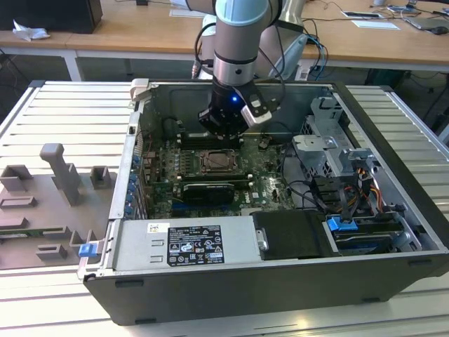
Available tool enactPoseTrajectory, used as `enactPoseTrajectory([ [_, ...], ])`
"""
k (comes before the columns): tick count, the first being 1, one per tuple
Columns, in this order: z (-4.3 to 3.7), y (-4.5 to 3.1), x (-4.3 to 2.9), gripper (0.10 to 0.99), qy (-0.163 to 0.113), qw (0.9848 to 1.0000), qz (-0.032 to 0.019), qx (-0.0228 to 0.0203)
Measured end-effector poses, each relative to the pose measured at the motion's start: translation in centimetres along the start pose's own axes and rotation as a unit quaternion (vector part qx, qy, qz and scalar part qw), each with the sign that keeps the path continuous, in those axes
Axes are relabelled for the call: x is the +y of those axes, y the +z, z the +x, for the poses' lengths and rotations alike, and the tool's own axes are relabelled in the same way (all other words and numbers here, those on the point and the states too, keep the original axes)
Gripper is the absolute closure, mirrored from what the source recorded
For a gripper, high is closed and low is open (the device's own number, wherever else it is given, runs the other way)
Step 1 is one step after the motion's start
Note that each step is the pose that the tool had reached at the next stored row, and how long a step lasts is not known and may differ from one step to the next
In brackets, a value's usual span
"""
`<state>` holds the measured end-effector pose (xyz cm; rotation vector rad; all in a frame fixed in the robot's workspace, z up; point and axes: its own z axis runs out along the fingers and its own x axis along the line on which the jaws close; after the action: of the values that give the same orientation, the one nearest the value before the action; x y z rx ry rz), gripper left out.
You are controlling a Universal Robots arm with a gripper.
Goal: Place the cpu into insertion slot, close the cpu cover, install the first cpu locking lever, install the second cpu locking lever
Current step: 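Install the first cpu locking lever, then install the second cpu locking lever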
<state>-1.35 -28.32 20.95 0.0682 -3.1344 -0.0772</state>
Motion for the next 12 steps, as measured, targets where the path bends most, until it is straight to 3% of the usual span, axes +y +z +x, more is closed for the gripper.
enactPoseTrajectory([
  [12,0.04,-0.06,-0.86,0.980,0.000,1.0000,0.0000,0.0000],
])
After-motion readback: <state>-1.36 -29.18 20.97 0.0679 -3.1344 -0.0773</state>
